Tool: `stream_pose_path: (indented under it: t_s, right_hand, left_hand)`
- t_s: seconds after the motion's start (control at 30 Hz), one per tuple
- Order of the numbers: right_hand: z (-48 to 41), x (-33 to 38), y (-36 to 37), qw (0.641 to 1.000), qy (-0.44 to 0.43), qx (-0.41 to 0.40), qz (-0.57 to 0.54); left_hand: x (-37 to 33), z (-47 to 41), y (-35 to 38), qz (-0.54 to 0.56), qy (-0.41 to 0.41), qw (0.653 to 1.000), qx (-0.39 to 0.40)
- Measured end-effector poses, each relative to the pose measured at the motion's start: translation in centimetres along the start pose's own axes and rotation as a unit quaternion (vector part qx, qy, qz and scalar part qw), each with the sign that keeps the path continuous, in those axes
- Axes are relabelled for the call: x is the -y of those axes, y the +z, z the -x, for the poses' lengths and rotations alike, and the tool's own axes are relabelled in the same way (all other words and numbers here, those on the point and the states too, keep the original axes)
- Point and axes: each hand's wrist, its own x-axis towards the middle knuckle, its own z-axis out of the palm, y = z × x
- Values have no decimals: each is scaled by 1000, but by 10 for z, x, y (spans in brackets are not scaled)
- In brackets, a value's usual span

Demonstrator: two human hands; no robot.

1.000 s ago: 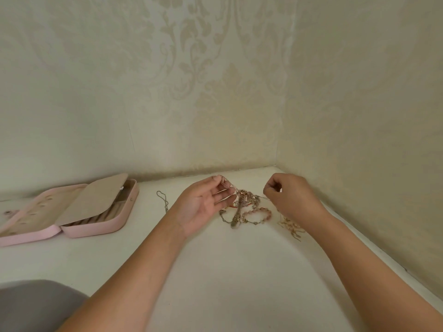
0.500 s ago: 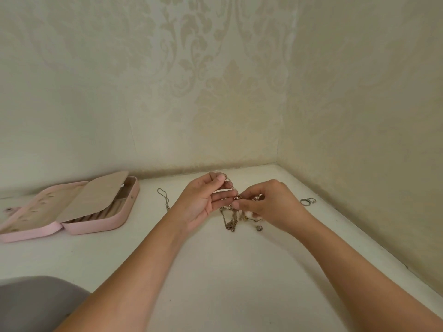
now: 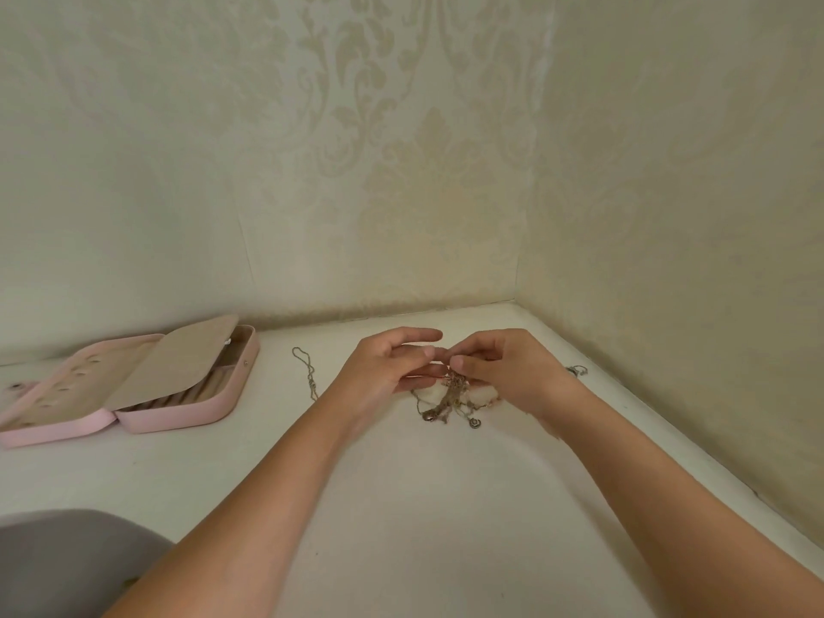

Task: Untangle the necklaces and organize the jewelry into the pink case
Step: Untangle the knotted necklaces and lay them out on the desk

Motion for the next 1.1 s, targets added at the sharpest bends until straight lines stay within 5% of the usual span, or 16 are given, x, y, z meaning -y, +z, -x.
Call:
stream_pose_path:
  t_s: [0.23, 0.57, 0.87, 1.1]
  right_hand:
    - [3, 6, -2, 997, 32, 32, -68]
    - [3, 7, -8, 987, 58, 61, -138]
    - [2, 3, 0, 995, 26, -35, 88]
    - [3, 4, -2, 999, 21, 1, 25]
  left_hand:
    - [-2, 3, 4, -16, -47, 994, 98]
    - [0, -2, 0, 5, -38, 999, 36]
    - [1, -1, 2, 39, -37, 995, 89]
    - [4, -3, 0, 27, -36, 995, 84]
